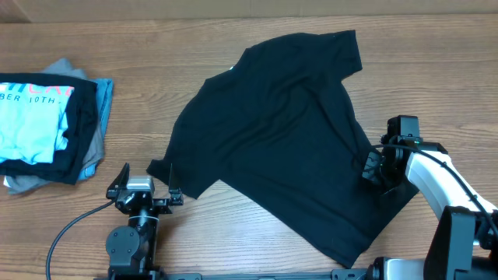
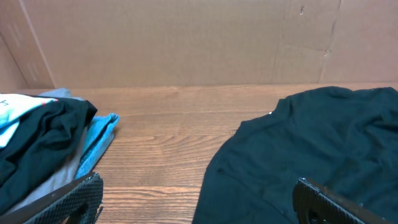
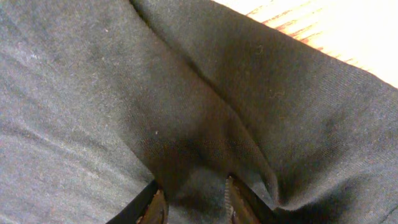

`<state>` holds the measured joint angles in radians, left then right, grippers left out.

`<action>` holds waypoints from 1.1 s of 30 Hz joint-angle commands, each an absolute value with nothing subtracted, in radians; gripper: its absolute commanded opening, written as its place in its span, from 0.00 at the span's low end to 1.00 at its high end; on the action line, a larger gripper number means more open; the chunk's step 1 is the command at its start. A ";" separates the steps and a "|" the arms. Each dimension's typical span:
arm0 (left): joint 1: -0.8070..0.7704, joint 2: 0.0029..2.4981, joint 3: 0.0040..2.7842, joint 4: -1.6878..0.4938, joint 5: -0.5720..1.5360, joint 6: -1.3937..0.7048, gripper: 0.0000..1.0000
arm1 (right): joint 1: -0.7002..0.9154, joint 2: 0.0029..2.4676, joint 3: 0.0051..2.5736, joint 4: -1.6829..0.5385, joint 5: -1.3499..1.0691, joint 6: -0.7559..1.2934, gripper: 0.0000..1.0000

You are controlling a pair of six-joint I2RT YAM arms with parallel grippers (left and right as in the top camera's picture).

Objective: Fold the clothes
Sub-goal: 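Pull the lower right edge rightward to flatten, then release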

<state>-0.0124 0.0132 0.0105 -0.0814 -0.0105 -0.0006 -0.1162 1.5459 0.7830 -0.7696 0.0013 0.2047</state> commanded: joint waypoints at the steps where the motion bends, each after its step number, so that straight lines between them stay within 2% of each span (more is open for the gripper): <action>1: -0.006 0.004 0.006 -0.078 -0.002 -0.010 1.00 | -0.112 1.550 0.773 -0.764 0.010 0.201 0.31; 3: -0.006 0.004 0.006 -0.078 -0.002 -0.010 1.00 | -0.112 1.550 0.776 -0.763 0.010 0.201 0.23; 8: -0.006 0.004 0.006 -0.078 -0.002 -0.010 1.00 | -0.113 1.549 0.813 -0.777 0.010 0.202 0.21; 15: -0.006 0.004 0.006 -0.078 -0.002 -0.010 1.00 | -0.113 1.549 0.925 -0.826 0.045 0.205 0.04; 33: -0.006 0.004 0.006 -0.078 -0.002 -0.010 1.00 | -0.120 1.550 0.978 -0.632 0.400 0.126 0.04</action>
<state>-0.0124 0.0132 0.0105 -0.0814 -0.0105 -0.0006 -0.1162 1.5467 0.9558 -0.6552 0.3187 0.1436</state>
